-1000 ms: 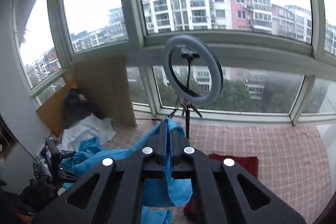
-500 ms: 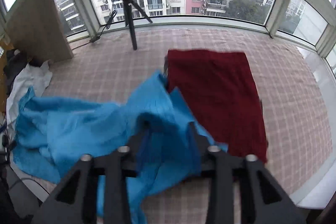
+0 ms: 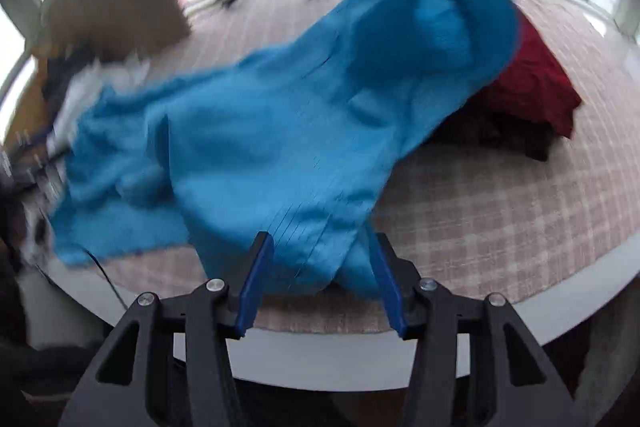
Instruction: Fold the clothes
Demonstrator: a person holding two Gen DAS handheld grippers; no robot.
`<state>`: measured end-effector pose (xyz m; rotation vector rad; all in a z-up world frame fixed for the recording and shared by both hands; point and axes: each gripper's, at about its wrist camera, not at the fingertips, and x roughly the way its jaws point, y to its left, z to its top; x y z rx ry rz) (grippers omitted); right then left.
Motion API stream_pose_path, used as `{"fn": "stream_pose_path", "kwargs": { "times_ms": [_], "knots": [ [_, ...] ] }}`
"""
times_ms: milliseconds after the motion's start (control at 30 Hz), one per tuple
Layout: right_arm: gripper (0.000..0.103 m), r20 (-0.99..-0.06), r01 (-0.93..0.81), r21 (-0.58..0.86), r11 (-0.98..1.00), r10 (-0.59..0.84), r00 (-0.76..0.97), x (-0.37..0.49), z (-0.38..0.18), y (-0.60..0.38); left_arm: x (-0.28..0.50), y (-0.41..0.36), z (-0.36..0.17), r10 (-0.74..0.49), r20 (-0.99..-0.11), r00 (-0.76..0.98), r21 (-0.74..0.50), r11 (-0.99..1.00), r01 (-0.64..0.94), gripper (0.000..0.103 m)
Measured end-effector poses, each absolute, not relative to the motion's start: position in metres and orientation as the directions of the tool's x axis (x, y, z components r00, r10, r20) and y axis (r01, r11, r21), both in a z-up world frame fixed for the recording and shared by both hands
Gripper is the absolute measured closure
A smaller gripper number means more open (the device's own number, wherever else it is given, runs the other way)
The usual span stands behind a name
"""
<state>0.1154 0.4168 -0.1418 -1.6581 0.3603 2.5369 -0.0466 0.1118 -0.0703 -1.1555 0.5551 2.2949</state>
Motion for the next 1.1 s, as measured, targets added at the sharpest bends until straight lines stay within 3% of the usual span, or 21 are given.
{"fn": "stream_pose_path", "kwargs": {
  "times_ms": [133,233,267,300,333,533,733,900,967,1033,1100],
  "knots": [
    [0.053,-0.942,-0.129,0.105,-0.986,-0.057,-0.331,0.094,-0.181,0.393,-0.044,0.104,-0.067,0.260,-0.816,-0.515,0.130,-0.787,-0.603,0.001],
    [0.058,-0.924,-0.127,0.181,-0.975,-0.124,-0.362,0.084,-0.184,0.391,-0.044,0.094,-0.065,0.261,-0.812,-0.522,0.124,-0.797,-0.592,0.001],
    [0.080,-0.913,-0.129,0.213,-0.968,-0.151,-0.379,0.080,-0.182,0.392,-0.044,0.090,-0.064,0.261,-0.811,-0.524,0.121,-0.801,-0.586,0.001],
    [0.096,-0.901,-0.130,0.245,-0.961,-0.177,-0.396,0.077,-0.181,0.392,-0.044,0.086,-0.064,0.258,-0.810,-0.527,0.119,-0.806,-0.579,0.001],
    [0.101,-0.889,-0.122,0.269,-0.955,-0.197,-0.414,0.073,-0.177,0.392,-0.044,0.081,-0.064,0.256,-0.809,-0.529,0.118,-0.811,-0.573,0.001],
    [0.101,-0.813,0.037,0.278,-0.960,-0.255,-0.524,0.026,-0.116,0.364,-0.044,0.053,-0.063,0.227,-0.799,-0.557,0.125,-0.843,-0.524,0.001],
    [0.100,-0.744,0.168,0.234,-0.958,-0.288,-0.603,-0.078,-0.074,0.313,-0.046,0.026,-0.060,0.197,-0.790,-0.581,0.106,-0.889,-0.445,0.001],
    [0.097,-0.844,0.139,0.210,-0.968,-0.251,-0.473,-0.143,-0.094,0.287,-0.050,0.027,-0.067,0.203,-0.813,-0.545,0.033,-0.919,-0.393,0.001],
    [0.096,-0.839,0.150,0.290,-0.945,-0.326,-0.436,-0.132,-0.092,0.298,-0.049,0.035,-0.070,0.202,-0.820,-0.536,0.022,-0.924,-0.383,0.001],
    [0.090,-0.809,0.187,0.350,-0.918,-0.397,-0.434,-0.105,-0.079,0.321,-0.048,0.049,-0.072,0.218,-0.824,-0.522,0.006,-0.919,-0.394,0.001],
    [0.073,-0.787,0.195,0.356,-0.914,-0.405,-0.466,-0.071,-0.063,0.351,-0.046,0.065,-0.074,0.245,-0.827,-0.506,-0.013,-0.908,-0.418,0.001]
  ]
}}
